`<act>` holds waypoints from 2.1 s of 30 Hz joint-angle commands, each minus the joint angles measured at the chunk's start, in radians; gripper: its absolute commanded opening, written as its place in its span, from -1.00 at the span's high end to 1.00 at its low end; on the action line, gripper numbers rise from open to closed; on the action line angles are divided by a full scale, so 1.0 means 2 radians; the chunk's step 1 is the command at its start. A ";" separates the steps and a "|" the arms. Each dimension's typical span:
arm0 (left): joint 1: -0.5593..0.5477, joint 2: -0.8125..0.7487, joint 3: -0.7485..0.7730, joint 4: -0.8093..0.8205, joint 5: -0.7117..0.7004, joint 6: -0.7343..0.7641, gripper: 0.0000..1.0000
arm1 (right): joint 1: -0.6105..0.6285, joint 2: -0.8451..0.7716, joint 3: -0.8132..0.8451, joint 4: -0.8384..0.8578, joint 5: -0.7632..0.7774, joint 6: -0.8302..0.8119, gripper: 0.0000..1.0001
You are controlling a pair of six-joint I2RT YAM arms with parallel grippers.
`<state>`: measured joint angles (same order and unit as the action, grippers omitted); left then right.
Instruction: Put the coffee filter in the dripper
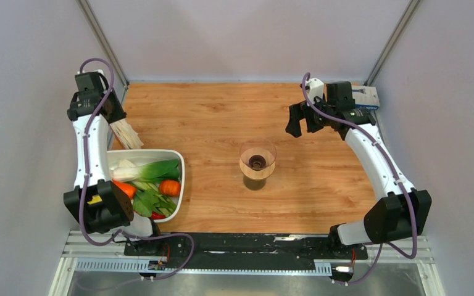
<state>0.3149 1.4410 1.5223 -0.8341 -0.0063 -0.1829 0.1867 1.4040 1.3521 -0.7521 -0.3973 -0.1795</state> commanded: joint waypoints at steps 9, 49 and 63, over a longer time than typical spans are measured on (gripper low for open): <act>0.029 0.112 0.088 0.060 -0.035 0.005 0.35 | 0.001 0.001 0.008 0.027 0.004 0.012 -1.00; 0.060 0.180 0.106 0.060 -0.010 0.007 0.27 | 0.000 0.021 0.019 0.016 0.002 0.012 -1.00; 0.060 0.194 0.104 0.061 -0.009 -0.001 0.28 | 0.001 0.023 0.018 0.016 0.003 0.012 -1.00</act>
<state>0.4232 1.8244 1.7008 -0.7288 -0.0334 -0.1768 0.1867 1.4517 1.3510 -0.7273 -0.3840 -0.1623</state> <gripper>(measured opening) 0.364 0.998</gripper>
